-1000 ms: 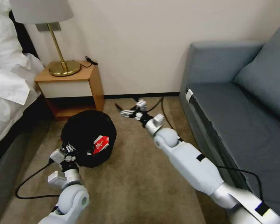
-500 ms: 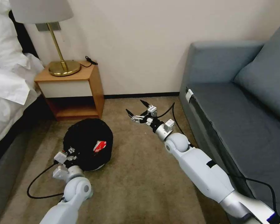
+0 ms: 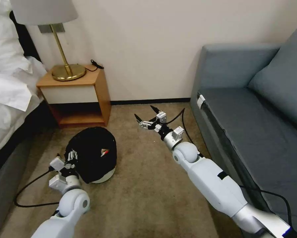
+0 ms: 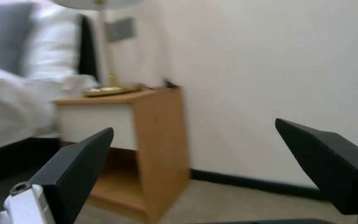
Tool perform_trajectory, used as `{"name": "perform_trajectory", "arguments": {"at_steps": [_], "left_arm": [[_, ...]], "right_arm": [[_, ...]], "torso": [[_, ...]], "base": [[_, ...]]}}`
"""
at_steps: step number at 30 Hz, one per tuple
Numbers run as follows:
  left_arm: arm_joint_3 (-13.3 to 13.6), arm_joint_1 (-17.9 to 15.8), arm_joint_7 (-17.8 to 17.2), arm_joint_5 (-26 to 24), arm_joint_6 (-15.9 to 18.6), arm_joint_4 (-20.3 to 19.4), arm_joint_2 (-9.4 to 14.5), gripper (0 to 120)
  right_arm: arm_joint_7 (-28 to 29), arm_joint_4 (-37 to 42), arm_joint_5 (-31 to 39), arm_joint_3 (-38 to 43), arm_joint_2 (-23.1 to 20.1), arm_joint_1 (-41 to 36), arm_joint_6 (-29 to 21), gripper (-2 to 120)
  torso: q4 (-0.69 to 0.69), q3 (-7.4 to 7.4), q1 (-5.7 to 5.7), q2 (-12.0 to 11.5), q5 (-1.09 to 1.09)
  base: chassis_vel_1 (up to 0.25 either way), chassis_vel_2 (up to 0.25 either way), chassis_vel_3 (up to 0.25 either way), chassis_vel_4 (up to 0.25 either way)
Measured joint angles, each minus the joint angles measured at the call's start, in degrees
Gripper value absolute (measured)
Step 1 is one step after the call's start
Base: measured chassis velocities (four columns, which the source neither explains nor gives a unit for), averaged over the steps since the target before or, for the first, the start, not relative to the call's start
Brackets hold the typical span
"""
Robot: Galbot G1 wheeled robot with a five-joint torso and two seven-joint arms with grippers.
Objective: Pick up the trash bin, then pick up the garbage on the floor and place it into the trash bin.
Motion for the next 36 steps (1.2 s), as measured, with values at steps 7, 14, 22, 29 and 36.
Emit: {"name": "perform_trajectory", "arguments": {"at_steps": [7,14,22,29,36], "left_arm": [[-0.4,2.0,0.8,15.5,-3.4,-1.6,4.3,99],[-1.2,3.2,1.9,19.9,-4.8,-4.6,6.7,100],[-1.2,3.6,2.3,18.4,-5.0,-5.8,6.9,100],[-1.2,3.6,2.3,18.2,-5.0,-5.8,6.8,100],[-1.2,3.5,2.3,18.0,-5.0,-5.8,6.8,100]], "right_arm": [[16.0,8.7,0.6,1.4,-1.0,-5.9,-10.6,100],[19.3,16.3,0.3,4.1,-0.9,-15.7,-14.6,100],[15.5,19.1,-0.9,6.1,0.6,-20.5,-10.9,100],[15.3,19.1,-0.9,6.1,0.7,-20.4,-10.7,100],[15.1,18.9,-0.9,6.0,0.7,-20.3,-10.7,100]], "torso": [[-0.01,0.0,0.0,0.0,0.0],[-0.02,0.0,0.0,0.0,0.01],[-0.01,0.0,0.0,0.0,0.01],[-0.01,0.0,0.0,0.0,0.01],[-0.01,0.0,0.0,0.0,0.01]], "base": [[0.0,0.0,0.0,0.0],[0.0,0.0,0.0,0.0],[0.0,0.0,0.0,0.0],[0.0,0.0,0.0,0.0],[0.0,0.0,0.0,0.0]]}}
